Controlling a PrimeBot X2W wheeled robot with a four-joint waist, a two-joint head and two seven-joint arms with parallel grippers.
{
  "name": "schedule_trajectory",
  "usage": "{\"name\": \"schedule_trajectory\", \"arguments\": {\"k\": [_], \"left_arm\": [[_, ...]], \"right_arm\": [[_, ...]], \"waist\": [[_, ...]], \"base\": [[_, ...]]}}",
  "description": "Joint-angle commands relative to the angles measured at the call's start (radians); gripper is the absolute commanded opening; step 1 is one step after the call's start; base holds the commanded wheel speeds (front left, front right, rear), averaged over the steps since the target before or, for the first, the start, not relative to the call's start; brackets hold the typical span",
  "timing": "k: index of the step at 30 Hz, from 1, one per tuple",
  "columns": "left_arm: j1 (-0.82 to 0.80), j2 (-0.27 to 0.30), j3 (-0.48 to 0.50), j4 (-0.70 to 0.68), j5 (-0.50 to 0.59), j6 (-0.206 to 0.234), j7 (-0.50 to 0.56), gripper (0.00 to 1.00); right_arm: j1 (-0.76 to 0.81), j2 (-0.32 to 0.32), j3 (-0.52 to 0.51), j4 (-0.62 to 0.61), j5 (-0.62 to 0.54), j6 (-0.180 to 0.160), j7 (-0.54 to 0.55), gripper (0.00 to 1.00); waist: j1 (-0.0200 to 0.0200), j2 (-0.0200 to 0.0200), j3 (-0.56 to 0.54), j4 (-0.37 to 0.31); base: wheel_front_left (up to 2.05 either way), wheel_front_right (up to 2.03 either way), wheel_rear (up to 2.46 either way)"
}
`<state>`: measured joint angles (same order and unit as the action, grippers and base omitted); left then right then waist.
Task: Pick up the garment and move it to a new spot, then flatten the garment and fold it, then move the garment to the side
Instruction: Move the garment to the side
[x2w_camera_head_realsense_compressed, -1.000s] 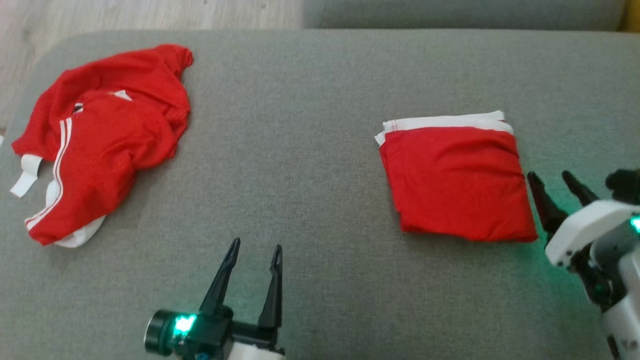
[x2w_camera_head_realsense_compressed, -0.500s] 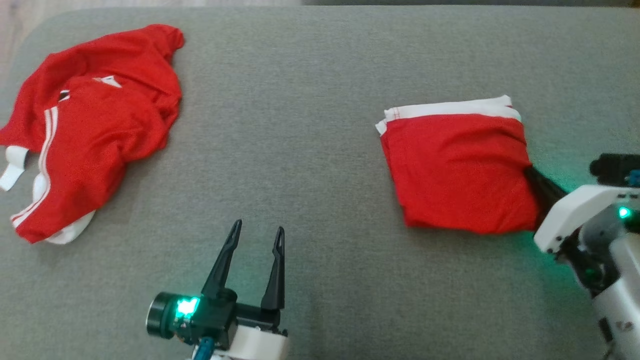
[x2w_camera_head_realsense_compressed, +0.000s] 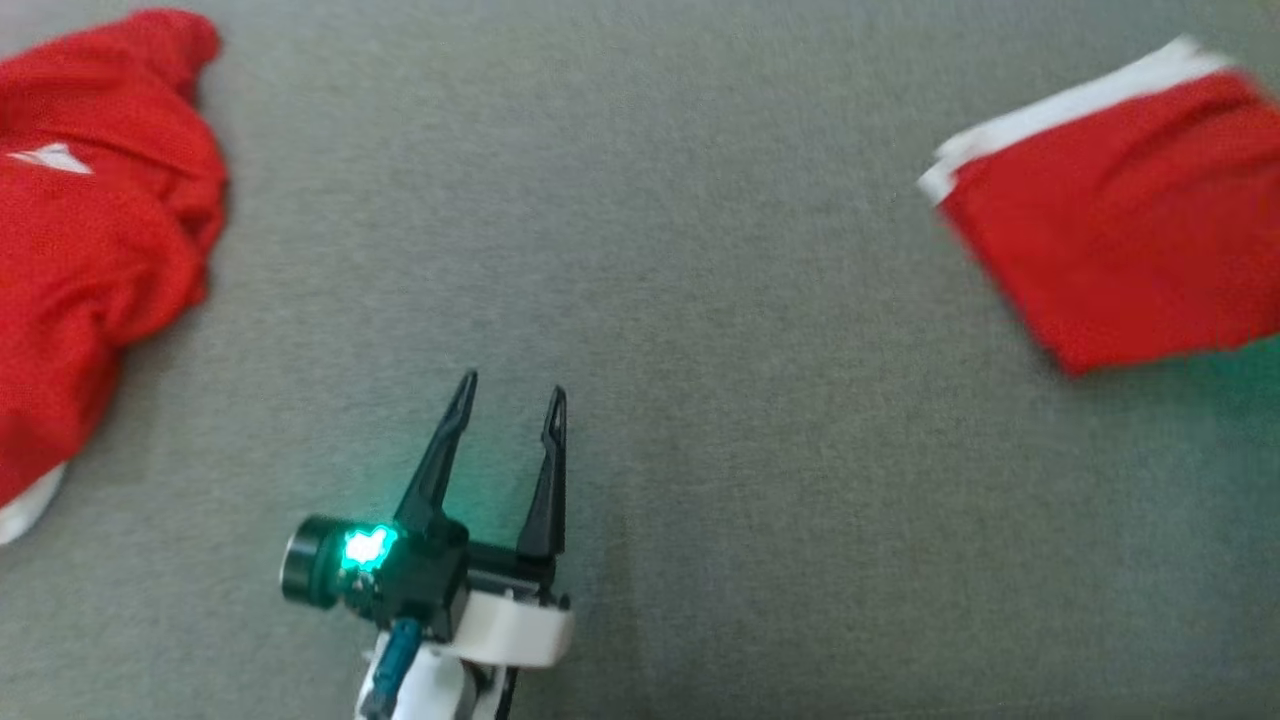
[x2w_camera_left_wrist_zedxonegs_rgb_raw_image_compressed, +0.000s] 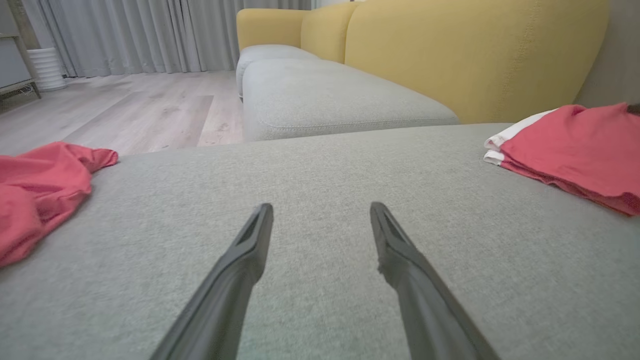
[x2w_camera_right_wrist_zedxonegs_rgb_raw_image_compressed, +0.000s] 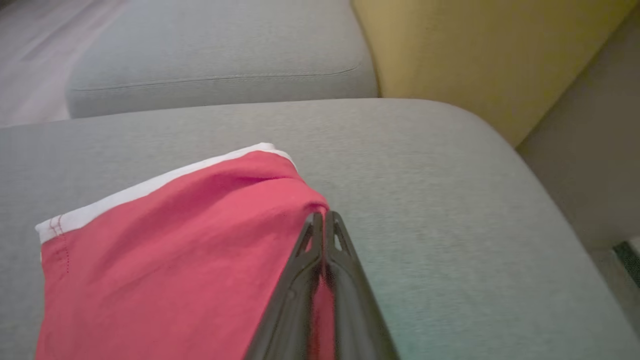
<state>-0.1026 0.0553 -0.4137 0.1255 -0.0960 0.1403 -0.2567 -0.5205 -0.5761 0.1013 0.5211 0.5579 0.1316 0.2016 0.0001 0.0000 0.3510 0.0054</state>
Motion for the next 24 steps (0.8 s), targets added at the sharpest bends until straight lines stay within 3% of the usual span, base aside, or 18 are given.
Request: {"name": "schedule_trajectory", "arguments": {"k": [1,7,11,13,14,15,16,20,24], "left_arm": [[-0.031,-0.003,0.038,-0.029,0.012,-0.004,-0.005,1.0],[-0.085,0.002,0.051,-0.028,0.03,-0.021,-0.005,1.0],[-0.096,0.004,0.057,-0.024,0.033,-0.024,-0.005,1.0],[-0.102,0.004,0.059,-0.017,0.035,-0.029,-0.005,1.0],[-0.104,0.003,0.059,-0.014,0.034,-0.031,-0.005,1.0],[-0.105,0.003,0.058,-0.012,0.034,-0.032,-0.005,1.0],[-0.106,0.002,0.057,-0.01,0.032,-0.034,-0.005,1.0],[-0.101,0.001,0.051,-0.003,0.026,-0.037,-0.005,1.0],[-0.081,-0.001,0.051,0.005,0.019,-0.033,-0.005,1.0]], "right_arm": [[-0.023,-0.044,-0.013,-0.019,-0.015,-0.001,-0.002,0.0],[-0.065,-0.094,-0.139,0.014,-0.115,-0.001,0.026,0.0],[-0.06,-0.076,-0.172,-0.009,-0.124,-0.001,0.043,0.0],[-0.05,-0.074,-0.195,-0.033,-0.201,-0.001,0.032,0.0],[-0.05,-0.063,-0.216,-0.035,-0.225,-0.001,0.024,0.37],[-0.048,-0.052,-0.234,-0.037,-0.255,-0.001,0.015,0.95],[-0.046,-0.042,-0.25,-0.038,-0.29,-0.001,0.006,1.0],[-0.037,0.017,-0.328,-0.049,-0.441,-0.001,-0.054,1.0],[-0.007,0.102,-0.331,-0.077,-0.531,-0.001,-0.119,1.0]], "waist": [[-0.0001,0.0,0.046,-0.04],[-0.0001,0.0,0.111,-0.077],[-0.0001,0.0,0.121,-0.087],[-0.0001,0.0,0.121,-0.092],[-0.0001,0.0,0.118,-0.092],[-0.0001,0.0,0.114,-0.092],[-0.0001,0.0,0.108,-0.091],[-0.0001,0.0,0.073,-0.08],[-0.0001,0.0,0.014,-0.066]], "base": [[0.0,0.0,0.0],[0.0,0.0,0.0],[0.0,0.0,0.0],[0.0,0.0,0.0],[0.0,0.0,0.0],[0.0,0.0,0.0],[0.0,0.0,0.0],[0.0,0.0,0.0],[0.0,0.0,0.0]]}}
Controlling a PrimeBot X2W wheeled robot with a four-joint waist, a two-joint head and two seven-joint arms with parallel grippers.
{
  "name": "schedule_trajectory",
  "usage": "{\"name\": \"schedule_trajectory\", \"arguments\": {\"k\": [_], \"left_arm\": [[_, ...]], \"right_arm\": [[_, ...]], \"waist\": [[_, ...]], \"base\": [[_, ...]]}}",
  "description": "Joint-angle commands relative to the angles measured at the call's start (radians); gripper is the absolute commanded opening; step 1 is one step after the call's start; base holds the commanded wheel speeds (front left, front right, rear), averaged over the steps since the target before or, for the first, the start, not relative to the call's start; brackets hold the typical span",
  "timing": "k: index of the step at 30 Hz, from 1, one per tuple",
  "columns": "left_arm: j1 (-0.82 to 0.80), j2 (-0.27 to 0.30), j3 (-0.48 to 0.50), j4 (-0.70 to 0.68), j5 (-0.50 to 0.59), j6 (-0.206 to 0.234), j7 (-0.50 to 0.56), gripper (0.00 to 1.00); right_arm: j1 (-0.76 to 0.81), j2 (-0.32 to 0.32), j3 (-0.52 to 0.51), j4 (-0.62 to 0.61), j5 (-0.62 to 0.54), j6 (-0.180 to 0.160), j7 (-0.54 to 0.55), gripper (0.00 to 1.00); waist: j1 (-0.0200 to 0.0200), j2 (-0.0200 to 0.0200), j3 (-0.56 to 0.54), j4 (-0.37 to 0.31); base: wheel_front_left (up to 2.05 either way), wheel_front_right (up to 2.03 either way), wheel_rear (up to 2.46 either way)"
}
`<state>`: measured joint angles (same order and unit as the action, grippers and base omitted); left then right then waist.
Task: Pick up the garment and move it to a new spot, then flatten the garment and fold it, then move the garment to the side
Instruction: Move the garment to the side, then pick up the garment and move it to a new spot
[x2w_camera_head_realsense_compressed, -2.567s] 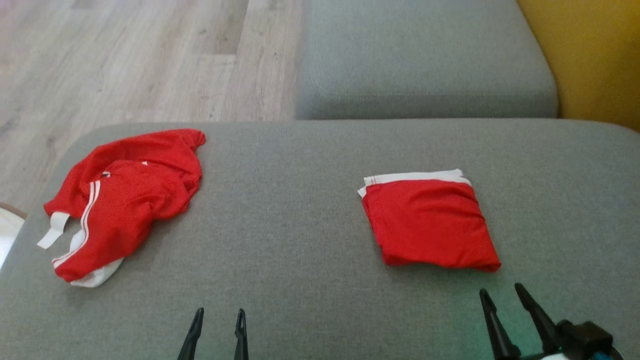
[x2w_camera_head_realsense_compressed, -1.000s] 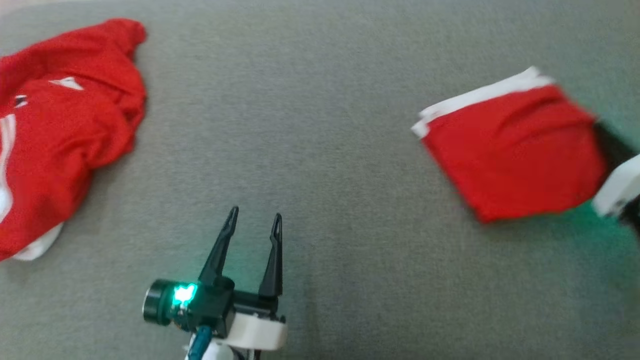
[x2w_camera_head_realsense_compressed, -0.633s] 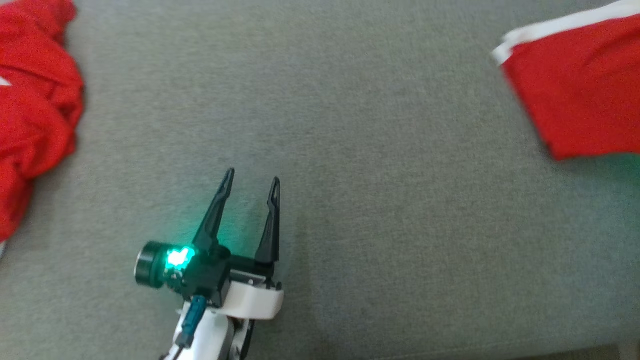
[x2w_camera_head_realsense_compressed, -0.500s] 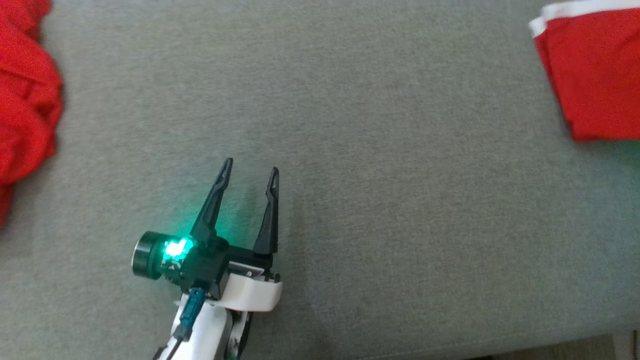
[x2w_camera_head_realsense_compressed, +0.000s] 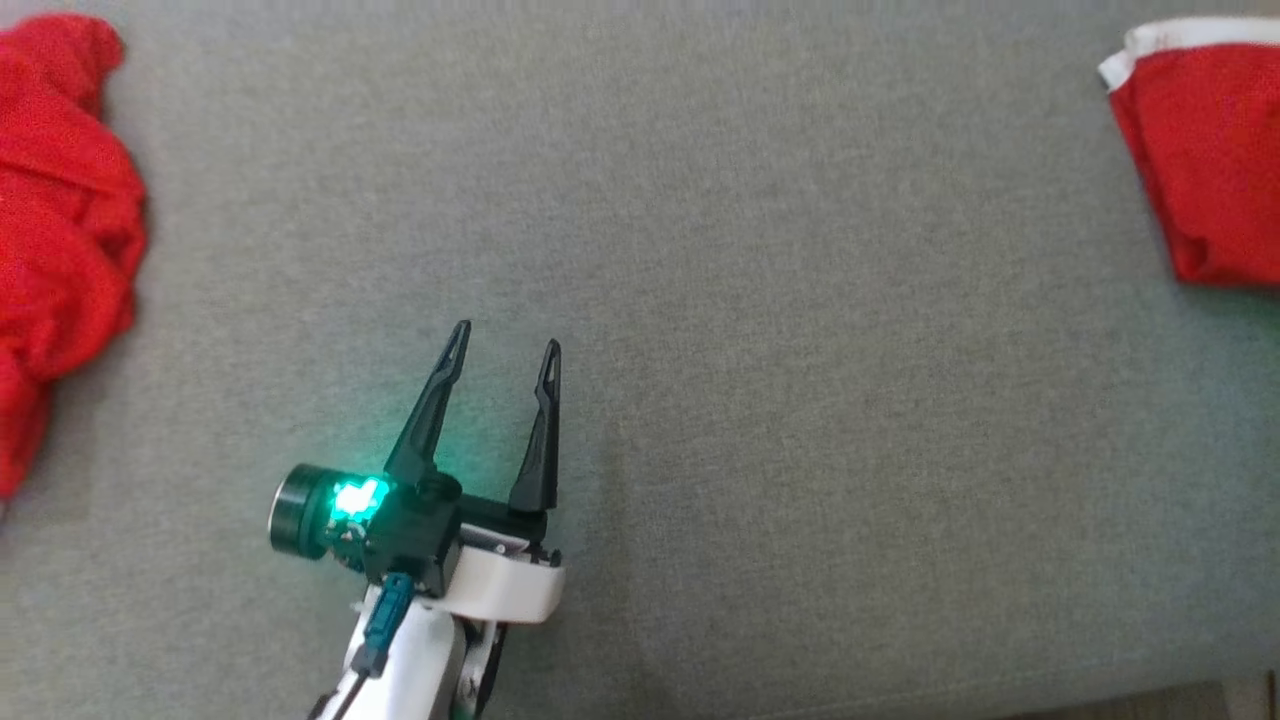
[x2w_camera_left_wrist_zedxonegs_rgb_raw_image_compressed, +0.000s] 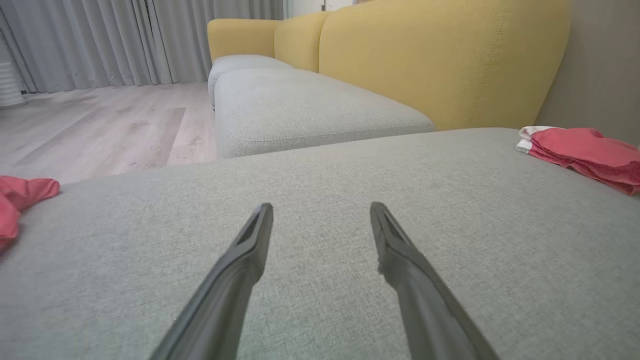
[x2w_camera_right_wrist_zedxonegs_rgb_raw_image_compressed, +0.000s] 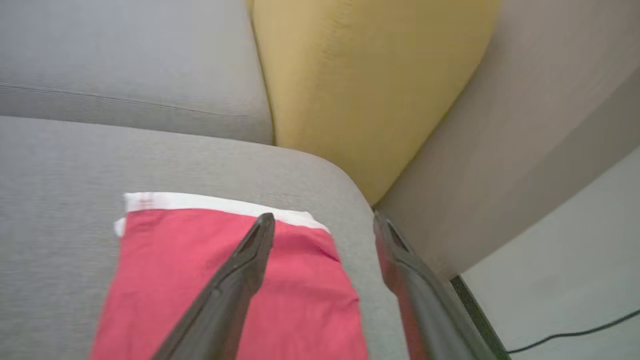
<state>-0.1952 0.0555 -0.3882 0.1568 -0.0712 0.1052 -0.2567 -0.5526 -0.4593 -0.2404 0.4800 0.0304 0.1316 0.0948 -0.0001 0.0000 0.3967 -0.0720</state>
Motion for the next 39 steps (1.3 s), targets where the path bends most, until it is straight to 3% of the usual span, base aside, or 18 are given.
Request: {"name": "schedule_trajectory", "arguments": {"k": [1,4,13,17,21,27,39], "left_arm": [[0.019,-0.001,0.026,-0.025,-0.008,0.003,-0.005,1.0],[0.046,-0.002,0.027,-0.018,-0.015,0.009,-0.005,1.0],[0.16,-0.005,0.054,-0.004,-0.082,0.065,-0.005,1.0],[0.229,-0.005,0.081,-0.018,-0.112,0.085,-0.005,1.0],[0.279,-0.005,0.116,-0.094,-0.13,0.086,-0.005,1.0],[0.367,-0.005,0.156,-0.209,-0.088,0.063,-0.005,1.0],[0.467,-0.005,0.183,-0.194,-0.051,0.054,-0.005,1.0]], "right_arm": [[0.038,0.01,0.027,-0.042,-0.005,-0.001,-0.026,1.0],[0.088,0.074,0.105,-0.059,0.034,-0.001,-0.069,1.0],[0.318,0.187,0.448,-0.074,0.277,-0.001,-0.244,1.0],[0.402,0.234,0.518,-0.067,0.299,-0.001,-0.325,1.0],[0.462,0.275,0.512,-0.105,0.271,-0.001,-0.355,1.0],[0.591,0.327,0.425,-0.258,0.208,-0.001,-0.356,1.0],[0.748,0.374,0.348,-0.316,0.167,-0.001,-0.356,1.0]], "waist": [[0.0001,0.0,-0.049,0.016],[0.0001,0.0,-0.106,0.029],[0.0001,0.0,-0.32,0.096],[0.0001,0.0,-0.402,0.111],[0.0001,0.0,-0.445,0.121],[0.0001,0.0,-0.501,0.122],[0.0001,0.0,-0.539,0.123]], "base": [[0.0,0.0,0.0],[0.0,0.0,0.0],[0.0,0.0,0.0],[0.0,0.0,0.0],[0.0,0.0,0.0],[0.0,0.0,0.0],[0.0,0.0,0.0]]}}
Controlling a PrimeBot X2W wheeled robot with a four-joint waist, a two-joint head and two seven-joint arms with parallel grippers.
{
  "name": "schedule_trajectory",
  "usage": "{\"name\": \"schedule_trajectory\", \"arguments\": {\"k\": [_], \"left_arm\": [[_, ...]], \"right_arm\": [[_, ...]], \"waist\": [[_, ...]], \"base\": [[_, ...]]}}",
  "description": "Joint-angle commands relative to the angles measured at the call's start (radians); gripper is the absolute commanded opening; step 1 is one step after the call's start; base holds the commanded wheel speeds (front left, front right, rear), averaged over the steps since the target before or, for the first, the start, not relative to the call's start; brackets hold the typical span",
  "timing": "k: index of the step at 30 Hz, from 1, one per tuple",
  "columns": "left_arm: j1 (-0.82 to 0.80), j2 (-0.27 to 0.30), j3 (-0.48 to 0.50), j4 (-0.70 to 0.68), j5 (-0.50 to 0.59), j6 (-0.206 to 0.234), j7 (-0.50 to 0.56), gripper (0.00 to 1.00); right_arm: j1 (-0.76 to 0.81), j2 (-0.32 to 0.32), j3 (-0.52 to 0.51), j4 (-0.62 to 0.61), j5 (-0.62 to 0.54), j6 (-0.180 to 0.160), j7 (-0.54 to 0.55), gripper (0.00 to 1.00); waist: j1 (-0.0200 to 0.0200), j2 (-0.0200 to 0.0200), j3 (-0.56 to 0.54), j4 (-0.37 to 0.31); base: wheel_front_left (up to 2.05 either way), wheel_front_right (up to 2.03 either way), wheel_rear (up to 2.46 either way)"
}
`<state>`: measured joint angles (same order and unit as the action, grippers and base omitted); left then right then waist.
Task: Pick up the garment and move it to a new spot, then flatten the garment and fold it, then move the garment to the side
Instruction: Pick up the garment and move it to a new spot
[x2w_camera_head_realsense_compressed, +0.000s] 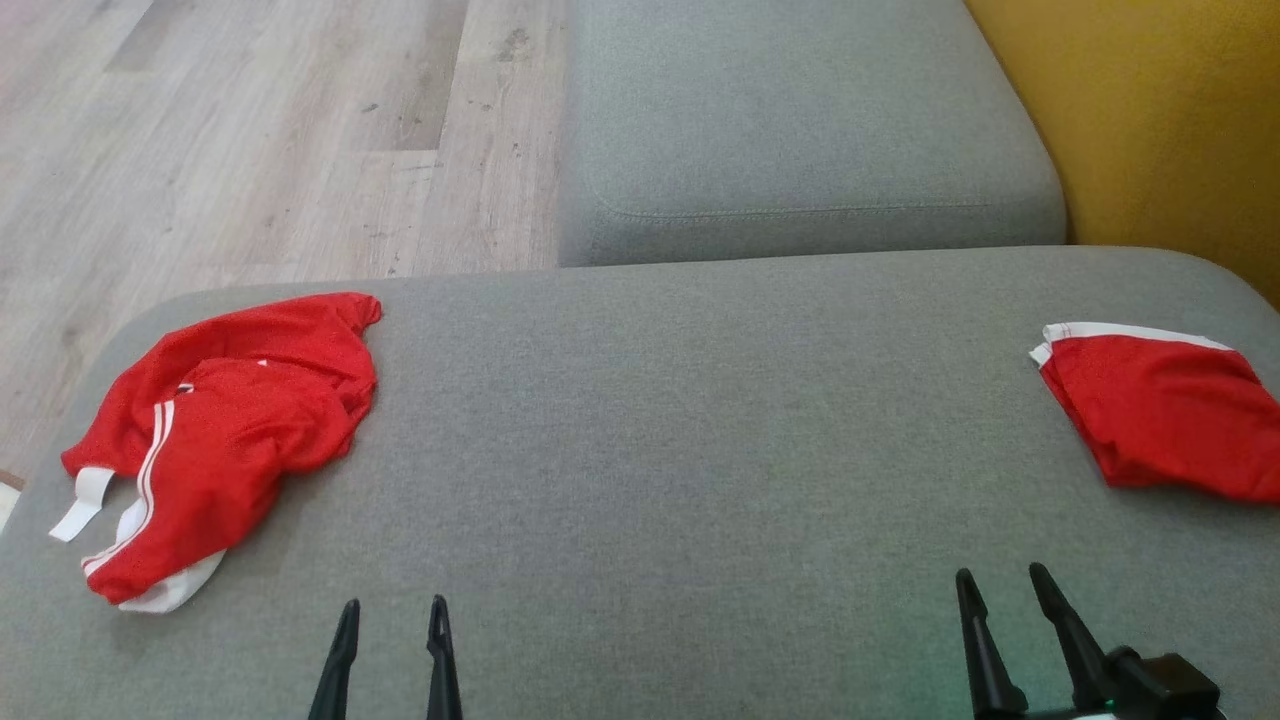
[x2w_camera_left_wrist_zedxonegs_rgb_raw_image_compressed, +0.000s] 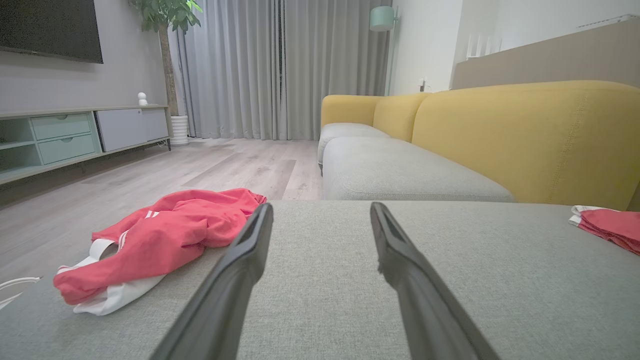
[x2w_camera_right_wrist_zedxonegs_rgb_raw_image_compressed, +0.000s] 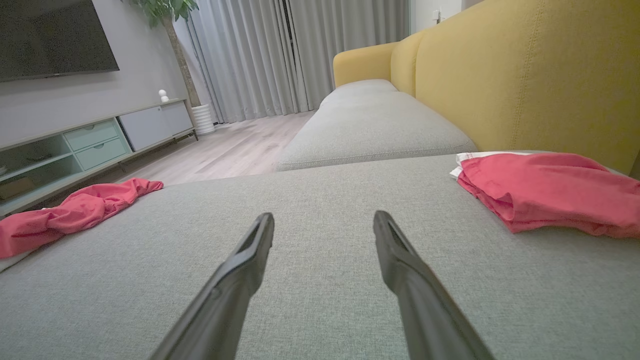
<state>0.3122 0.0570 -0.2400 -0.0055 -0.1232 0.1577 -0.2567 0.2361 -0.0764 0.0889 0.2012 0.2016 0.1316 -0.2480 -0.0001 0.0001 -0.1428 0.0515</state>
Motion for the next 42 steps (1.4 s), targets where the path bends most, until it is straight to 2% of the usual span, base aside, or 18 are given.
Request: {"name": "schedule_trajectory", "arguments": {"k": [1,5,16,22,29,33,34,42], "left_arm": [[-0.042,-0.007,0.036,-0.028,0.006,-0.001,-0.005,1.0],[-0.047,-0.007,0.042,-0.015,0.02,-0.014,-0.005,1.0],[-0.055,-0.007,0.056,-0.005,0.018,-0.016,-0.005,1.0],[-0.061,-0.007,0.054,0.009,0.022,-0.025,-0.005,1.0],[-0.077,-0.007,0.058,0.02,0.03,-0.023,-0.005,1.0],[-0.076,-0.006,0.076,0.019,0.049,-0.017,-0.005,1.0],[-0.076,-0.006,0.076,0.019,0.049,-0.017,-0.005,1.0],[-0.074,-0.006,0.106,0.006,0.047,-0.027,-0.005,1.0]], "right_arm": [[-0.038,-0.007,0.018,-0.038,-0.005,-0.001,-0.014,1.0],[-0.037,-0.003,0.026,-0.031,-0.009,-0.001,-0.014,1.0],[-0.041,-0.002,0.036,-0.02,-0.005,-0.001,-0.014,1.0],[-0.043,-0.002,0.049,-0.019,-0.003,-0.001,-0.014,1.0],[-0.04,0.007,0.068,-0.022,0.008,-0.001,-0.014,1.0],[-0.049,0.015,0.094,-0.019,0.012,-0.001,-0.014,1.0],[-0.049,0.015,0.094,-0.019,0.012,-0.001,-0.014,1.0],[-0.058,0.021,0.117,-0.009,0.019,-0.001,-0.014,1.0]], "waist": [[0.0001,-0.0001,0.0,-0.001],[0.0001,-0.0001,0.0,-0.006],[0.0001,-0.0001,0.01,-0.013],[0.0001,-0.0001,0.017,0.015],[0.0001,-0.0001,0.029,0.149],[0.0001,-0.0001,0.036,0.252],[0.0001,-0.0001,0.036,0.252],[0.0001,-0.0001,0.052,0.39]], "base": [[0.0,0.0,0.0],[0.0,0.0,0.0],[0.0,0.0,0.0],[0.0,0.0,0.0],[0.0,0.0,0.0],[0.0,0.0,0.0],[0.0,0.0,0.0],[0.0,0.0,0.0]]}}
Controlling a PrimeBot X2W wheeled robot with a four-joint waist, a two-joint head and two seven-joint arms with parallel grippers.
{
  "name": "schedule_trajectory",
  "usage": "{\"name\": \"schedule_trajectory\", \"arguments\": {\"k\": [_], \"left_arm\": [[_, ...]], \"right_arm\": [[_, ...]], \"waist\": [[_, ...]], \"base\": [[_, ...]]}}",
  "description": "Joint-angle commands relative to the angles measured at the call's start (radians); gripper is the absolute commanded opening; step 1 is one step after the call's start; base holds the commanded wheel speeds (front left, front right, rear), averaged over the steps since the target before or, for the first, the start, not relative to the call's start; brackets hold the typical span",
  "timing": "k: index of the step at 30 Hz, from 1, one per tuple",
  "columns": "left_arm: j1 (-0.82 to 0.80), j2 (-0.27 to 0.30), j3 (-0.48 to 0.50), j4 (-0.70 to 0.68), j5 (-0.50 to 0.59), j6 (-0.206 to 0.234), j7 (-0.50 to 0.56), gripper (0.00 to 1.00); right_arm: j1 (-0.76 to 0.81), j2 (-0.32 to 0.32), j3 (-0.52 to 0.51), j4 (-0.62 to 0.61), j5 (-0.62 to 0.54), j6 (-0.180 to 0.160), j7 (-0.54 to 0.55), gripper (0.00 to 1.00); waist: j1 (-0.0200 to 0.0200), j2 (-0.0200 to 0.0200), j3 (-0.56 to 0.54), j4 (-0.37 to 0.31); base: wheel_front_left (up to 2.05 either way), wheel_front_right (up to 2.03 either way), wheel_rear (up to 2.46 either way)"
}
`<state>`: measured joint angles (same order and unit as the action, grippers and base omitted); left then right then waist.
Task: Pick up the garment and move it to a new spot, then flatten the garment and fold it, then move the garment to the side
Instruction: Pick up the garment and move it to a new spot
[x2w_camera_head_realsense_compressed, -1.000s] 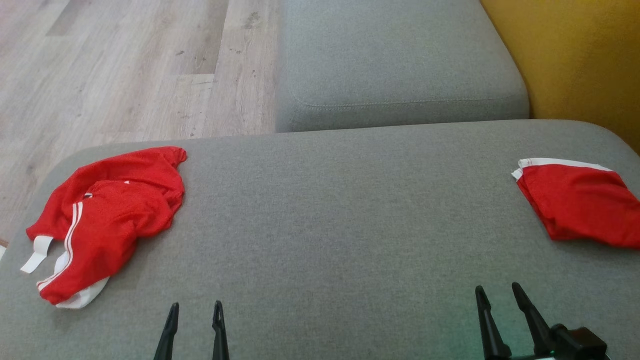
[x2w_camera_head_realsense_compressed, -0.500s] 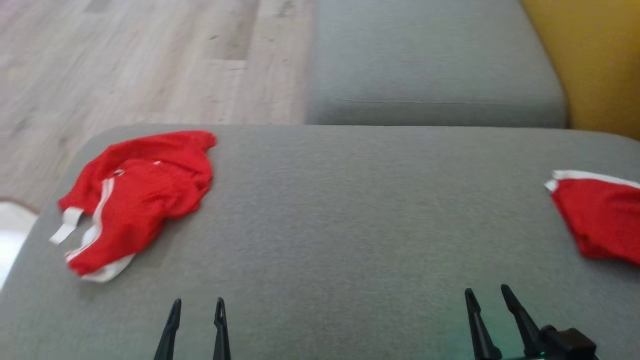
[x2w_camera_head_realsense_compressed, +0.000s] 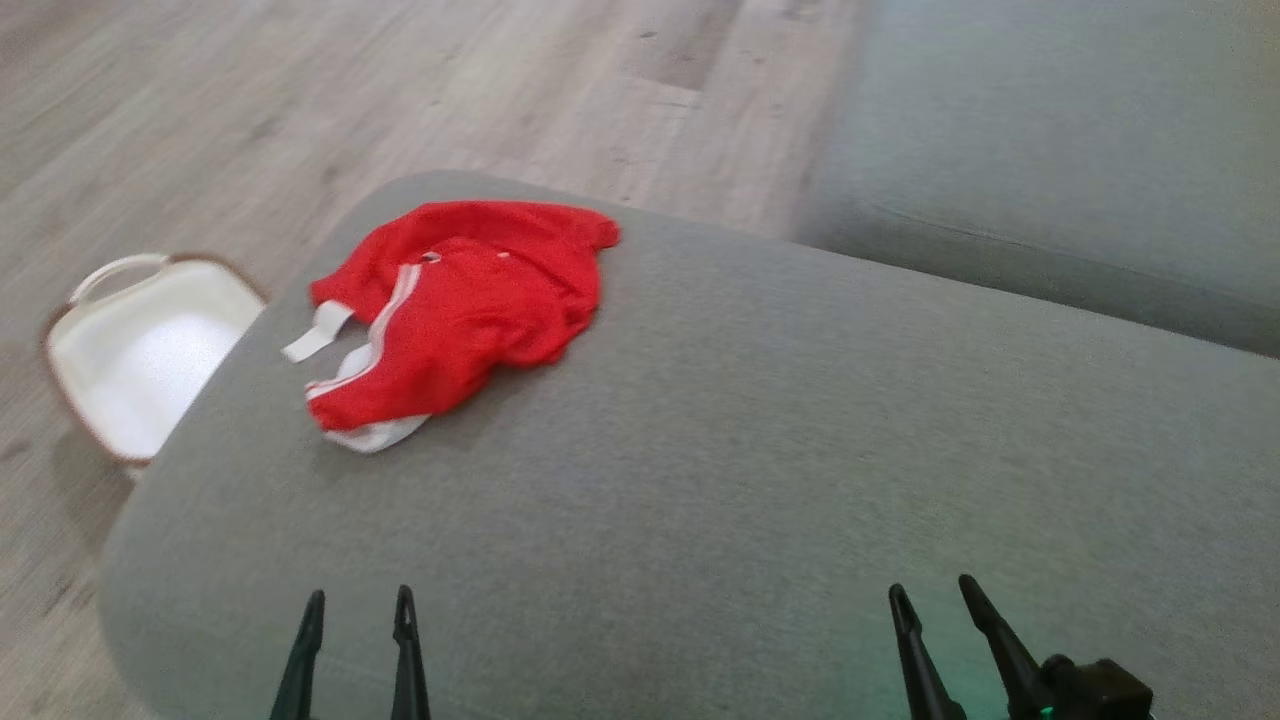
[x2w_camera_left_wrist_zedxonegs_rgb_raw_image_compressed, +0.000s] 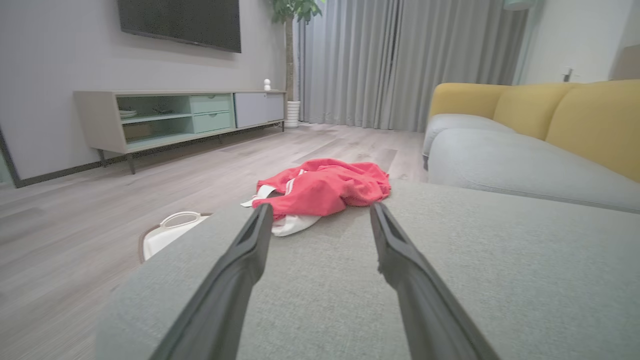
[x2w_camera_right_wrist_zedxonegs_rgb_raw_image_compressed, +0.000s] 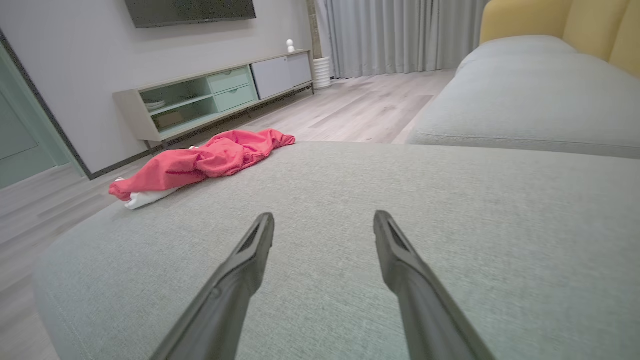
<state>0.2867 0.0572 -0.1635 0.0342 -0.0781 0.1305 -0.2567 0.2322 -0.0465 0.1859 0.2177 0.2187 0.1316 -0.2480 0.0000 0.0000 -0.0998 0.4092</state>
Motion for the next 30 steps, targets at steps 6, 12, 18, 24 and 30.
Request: {"name": "schedule_trajectory", "arguments": {"k": [6,12,18,24,30], "left_arm": [[-0.047,-0.006,0.052,-0.057,0.001,0.0,-0.005,1.0],[-0.138,0.018,0.091,-0.097,0.012,-0.026,-0.005,1.0],[-0.431,0.084,0.15,-0.104,0.012,-0.062,-0.005,1.0],[-0.827,0.161,0.158,0.079,-0.029,-0.147,0.102,1.0],[-1.168,0.188,0.171,0.426,-0.094,-0.189,0.254,1.0]], "right_arm": [[-0.066,-0.016,0.034,-0.015,-0.007,-0.001,-0.014,1.0],[-0.061,-0.053,0.039,-0.022,-0.023,-0.001,-0.014,1.0],[-0.11,-0.16,0.033,-0.068,-0.042,-0.001,-0.014,1.0],[-0.178,-0.293,0.041,-0.145,-0.052,-0.001,0.002,1.0],[-0.229,-0.412,0.019,-0.291,-0.044,-0.001,0.083,1.0]], "waist": [[0.0,0.0,0.037,0.067],[0.0,0.0,0.108,0.078],[0.0,0.0,0.282,0.061],[0.0,0.0,0.458,0.044],[0.0,0.0,0.578,0.018]], "base": [[0.0,0.0,0.0],[0.0,0.0,0.0],[0.0,0.0,0.0],[0.0,0.0,0.0],[0.0,0.0,0.0]]}}
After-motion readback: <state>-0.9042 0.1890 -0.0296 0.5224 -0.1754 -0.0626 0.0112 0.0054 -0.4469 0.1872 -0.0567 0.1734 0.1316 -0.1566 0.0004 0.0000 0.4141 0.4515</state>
